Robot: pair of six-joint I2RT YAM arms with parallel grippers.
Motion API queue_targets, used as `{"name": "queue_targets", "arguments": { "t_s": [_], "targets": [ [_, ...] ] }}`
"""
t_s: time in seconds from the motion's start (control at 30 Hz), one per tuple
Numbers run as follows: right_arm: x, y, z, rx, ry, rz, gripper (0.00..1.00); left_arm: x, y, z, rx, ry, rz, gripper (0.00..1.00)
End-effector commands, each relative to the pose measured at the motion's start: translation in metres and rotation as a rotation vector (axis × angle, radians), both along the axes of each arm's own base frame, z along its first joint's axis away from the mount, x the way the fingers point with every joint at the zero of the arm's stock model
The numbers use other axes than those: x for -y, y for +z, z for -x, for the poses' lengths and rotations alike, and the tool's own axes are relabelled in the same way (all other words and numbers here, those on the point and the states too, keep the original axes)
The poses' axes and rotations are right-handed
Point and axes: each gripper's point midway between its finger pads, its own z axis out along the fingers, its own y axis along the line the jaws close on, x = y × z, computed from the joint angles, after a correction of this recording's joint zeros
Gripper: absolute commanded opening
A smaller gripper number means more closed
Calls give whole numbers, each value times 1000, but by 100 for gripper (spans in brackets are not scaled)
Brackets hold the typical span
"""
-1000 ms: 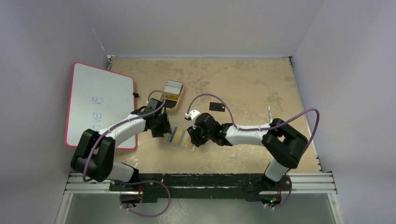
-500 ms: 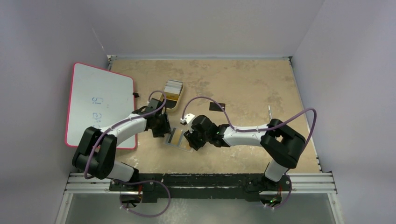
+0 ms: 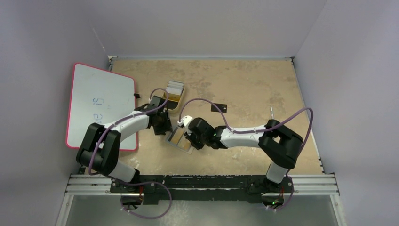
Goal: Put the credit cards into the card holder
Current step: Close the card holder at the center of the board.
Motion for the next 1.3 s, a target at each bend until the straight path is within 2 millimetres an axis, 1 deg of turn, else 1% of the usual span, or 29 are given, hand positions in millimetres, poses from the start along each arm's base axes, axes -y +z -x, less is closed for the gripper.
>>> {"name": "queue_targets", "arguments": {
  "t_s": [0.0, 0.07, 0.1, 0.13, 0.2, 0.27, 0.33, 0.4, 0.43, 0.53, 0.6, 0.67, 0.83, 0.93, 1.03, 1.1, 1.2, 1.27],
  "targets": [
    [6, -8, -9, 69, -60, 61, 16, 1, 3, -6, 10, 2, 11, 42],
    [9, 2, -14, 96, -105, 42, 4, -1, 2, -3, 5, 5, 9, 42],
    [9, 10, -15, 100, -127, 18, 0, -3, 2, -2, 3, 11, 4, 42],
    [8, 20, -14, 100, -134, -16, 0, -5, 3, -2, 5, 12, 1, 42],
    [-4, 53, -5, 87, -101, -151, 0, -11, 7, -3, 13, 20, -25, 42],
    [-10, 81, -1, 100, -97, -270, 0, -25, 16, -7, 39, 40, -95, 42],
    [-11, 97, -1, 86, -111, -351, 0, -37, 27, -13, 75, 61, -156, 44],
    [-13, 106, -2, 60, -118, -416, 0, -40, 34, -15, 90, 62, -164, 46],
    [-14, 108, -4, 54, -125, -441, 0, -39, 34, -15, 86, 58, -160, 46],
    [-15, 110, -9, 49, -149, -472, 0, -34, 24, -7, 51, 41, -137, 47],
    [-14, 107, -13, 49, -162, -473, 0, -27, 15, 0, 21, 31, -94, 47],
    [-14, 103, -14, 48, -169, -468, 0, -18, 10, 5, 5, 26, -43, 47],
    [-5, 93, -20, 69, -212, -475, 0, 10, 12, 11, 8, -9, 126, 46],
    [-1, 93, -24, 68, -231, -490, 0, 27, 13, 17, 1, -47, 227, 45],
    [3, 94, -27, 70, -248, -506, 0, 34, 10, 20, 6, -61, 242, 46],
    [5, 95, -27, 67, -252, -519, 0, 37, 6, 22, 6, -66, 249, 49],
    [8, 91, -27, 56, -277, -518, 0, 45, 1, 24, -9, -67, 291, 50],
    [10, 87, -26, 47, -288, -518, 0, 52, 1, 27, -14, -68, 326, 49]
  ]
}}
